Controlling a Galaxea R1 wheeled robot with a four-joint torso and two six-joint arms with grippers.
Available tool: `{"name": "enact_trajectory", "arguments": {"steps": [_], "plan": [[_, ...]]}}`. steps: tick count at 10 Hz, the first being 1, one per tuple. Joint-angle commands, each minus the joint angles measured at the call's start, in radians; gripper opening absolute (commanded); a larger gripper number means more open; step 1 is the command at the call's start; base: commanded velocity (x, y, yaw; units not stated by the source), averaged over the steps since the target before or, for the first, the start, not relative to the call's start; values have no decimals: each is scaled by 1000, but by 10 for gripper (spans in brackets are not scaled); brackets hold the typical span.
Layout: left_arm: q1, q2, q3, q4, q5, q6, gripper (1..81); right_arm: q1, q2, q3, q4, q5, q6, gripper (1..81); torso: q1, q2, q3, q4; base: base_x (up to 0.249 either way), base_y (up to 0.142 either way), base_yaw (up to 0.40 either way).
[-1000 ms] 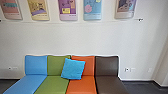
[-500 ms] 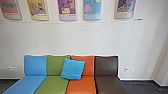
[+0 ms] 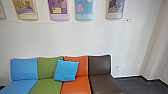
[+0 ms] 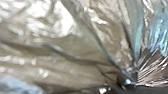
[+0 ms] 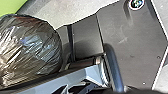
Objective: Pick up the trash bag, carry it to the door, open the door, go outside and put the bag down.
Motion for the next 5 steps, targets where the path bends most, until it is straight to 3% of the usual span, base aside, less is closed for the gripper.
{"name": "enact_trajectory", "arguments": {"steps": [1, 5], "plan": [[-52, 0, 1, 8, 66, 6, 10, 51, 6, 9, -13, -44, -4, 811, 0, 0, 0, 0, 0, 0, -193], [-53, 0, 1, 8, 64, 6, 10, 51, 10, -1, -12, -44, -4, 811, 0, 0, 0, 0, 0, 0, -202]]}}
